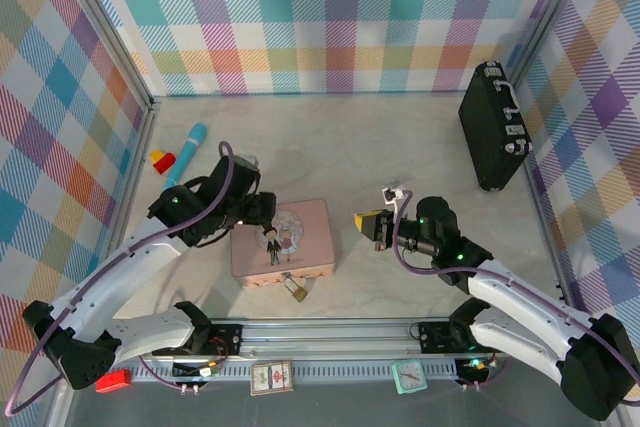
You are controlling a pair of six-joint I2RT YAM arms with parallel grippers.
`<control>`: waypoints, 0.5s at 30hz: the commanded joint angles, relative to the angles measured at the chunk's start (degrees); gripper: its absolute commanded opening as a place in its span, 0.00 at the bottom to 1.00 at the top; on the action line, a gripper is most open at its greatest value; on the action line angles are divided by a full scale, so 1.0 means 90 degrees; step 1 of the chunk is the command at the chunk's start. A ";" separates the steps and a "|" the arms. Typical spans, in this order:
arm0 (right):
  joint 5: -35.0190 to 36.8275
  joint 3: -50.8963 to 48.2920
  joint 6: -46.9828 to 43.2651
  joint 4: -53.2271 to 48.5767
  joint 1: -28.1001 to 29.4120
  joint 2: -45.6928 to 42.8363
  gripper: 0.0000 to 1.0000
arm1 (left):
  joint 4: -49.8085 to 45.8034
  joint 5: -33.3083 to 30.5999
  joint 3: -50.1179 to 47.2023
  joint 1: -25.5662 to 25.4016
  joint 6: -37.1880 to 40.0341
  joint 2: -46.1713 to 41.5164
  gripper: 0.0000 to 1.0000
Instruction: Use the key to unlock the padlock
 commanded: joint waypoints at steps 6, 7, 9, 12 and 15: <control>0.0377 0.0133 -0.0078 -0.0210 0.0031 -0.0091 0.00 | -0.0933 0.0056 -0.1365 0.0015 -0.1956 -0.0793 0.83; 0.0378 0.0121 -0.0076 -0.0184 0.0032 -0.0077 0.00 | -0.0779 0.0087 -0.1604 0.0024 -0.2086 -0.0946 0.84; 0.0368 0.0111 -0.0077 -0.0157 0.0031 -0.0038 0.00 | -0.0485 0.0177 -0.1973 0.0034 -0.2285 -0.1173 0.86; 0.0306 0.0101 -0.0073 -0.0132 0.0031 0.0016 0.00 | -0.0105 0.0295 -0.2426 0.0044 -0.2530 -0.1326 0.89; 0.0290 0.0082 -0.0029 -0.0075 0.0037 0.0041 0.00 | 0.0481 0.0674 -0.2910 0.0083 -0.2695 -0.1346 0.91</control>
